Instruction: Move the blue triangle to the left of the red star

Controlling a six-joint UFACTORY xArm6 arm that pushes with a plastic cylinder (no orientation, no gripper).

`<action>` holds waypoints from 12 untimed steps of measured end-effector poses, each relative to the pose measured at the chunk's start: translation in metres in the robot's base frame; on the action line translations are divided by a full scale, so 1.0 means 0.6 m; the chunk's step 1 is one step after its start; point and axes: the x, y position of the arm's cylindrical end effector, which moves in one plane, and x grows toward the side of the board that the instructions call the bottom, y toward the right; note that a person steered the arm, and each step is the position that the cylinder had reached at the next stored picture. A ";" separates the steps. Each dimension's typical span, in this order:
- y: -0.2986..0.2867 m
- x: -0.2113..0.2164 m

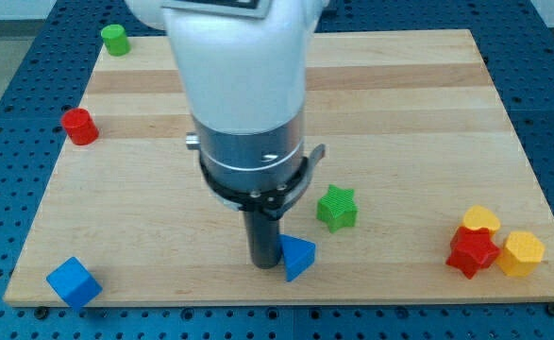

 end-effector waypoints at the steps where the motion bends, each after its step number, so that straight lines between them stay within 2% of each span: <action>1: 0.047 0.002; 3: 0.092 0.003; 5: 0.082 0.024; 6: 0.071 0.061; 8: 0.071 0.060; 12: 0.183 0.060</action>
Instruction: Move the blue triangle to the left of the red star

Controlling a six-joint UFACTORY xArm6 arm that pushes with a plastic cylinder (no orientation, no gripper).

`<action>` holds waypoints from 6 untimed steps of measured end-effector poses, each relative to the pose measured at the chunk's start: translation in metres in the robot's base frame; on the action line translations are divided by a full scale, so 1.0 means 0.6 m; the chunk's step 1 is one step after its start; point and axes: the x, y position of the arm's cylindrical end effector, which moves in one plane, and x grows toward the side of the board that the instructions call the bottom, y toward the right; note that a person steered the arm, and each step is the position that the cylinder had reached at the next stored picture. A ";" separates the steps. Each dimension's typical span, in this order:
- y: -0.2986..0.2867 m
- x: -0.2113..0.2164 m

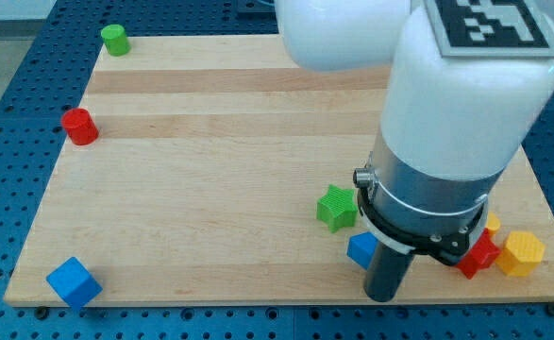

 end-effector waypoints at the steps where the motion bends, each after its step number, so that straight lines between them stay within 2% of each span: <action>1: -0.001 0.000; 3: -0.040 -0.001; 6: -0.143 -0.161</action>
